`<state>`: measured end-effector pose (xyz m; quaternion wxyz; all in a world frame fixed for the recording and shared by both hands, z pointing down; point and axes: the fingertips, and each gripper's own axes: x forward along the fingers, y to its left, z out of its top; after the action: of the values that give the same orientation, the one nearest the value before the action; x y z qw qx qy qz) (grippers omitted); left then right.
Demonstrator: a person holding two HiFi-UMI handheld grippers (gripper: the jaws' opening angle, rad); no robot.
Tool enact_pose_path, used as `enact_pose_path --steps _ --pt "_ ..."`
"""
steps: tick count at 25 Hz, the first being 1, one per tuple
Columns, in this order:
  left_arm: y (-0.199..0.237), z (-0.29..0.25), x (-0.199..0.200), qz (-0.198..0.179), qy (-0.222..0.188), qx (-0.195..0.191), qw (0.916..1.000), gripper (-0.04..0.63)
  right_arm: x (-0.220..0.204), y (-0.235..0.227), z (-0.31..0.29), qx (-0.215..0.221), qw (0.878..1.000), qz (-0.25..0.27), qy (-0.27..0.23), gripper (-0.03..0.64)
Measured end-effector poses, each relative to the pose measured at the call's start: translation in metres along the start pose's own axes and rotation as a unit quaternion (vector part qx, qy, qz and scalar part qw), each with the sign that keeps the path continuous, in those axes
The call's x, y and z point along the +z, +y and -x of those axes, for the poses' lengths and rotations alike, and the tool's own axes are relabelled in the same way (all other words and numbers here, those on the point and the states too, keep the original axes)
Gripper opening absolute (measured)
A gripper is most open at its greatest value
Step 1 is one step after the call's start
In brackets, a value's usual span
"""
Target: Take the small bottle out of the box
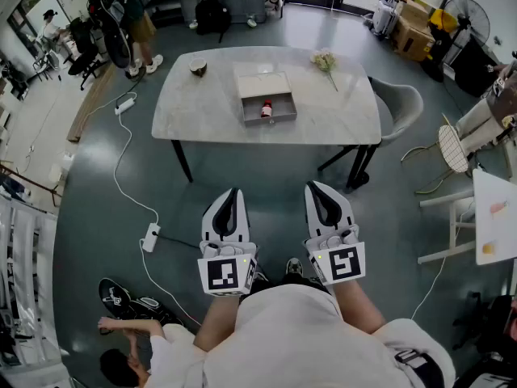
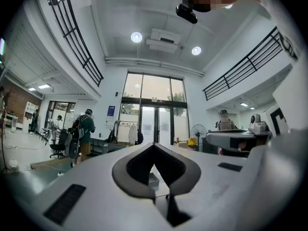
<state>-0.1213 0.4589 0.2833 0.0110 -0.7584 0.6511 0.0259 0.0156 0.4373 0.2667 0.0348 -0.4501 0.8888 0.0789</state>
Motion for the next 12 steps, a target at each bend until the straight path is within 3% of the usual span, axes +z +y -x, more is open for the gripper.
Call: enact_pose_path --steps 12 --pt "0.042 0.018 -0.011 0.011 0.018 -0.022 0.9995 0.023 -0.013 0.032 -0.013 -0.011 0.999 -0.010 0.029 0.025"
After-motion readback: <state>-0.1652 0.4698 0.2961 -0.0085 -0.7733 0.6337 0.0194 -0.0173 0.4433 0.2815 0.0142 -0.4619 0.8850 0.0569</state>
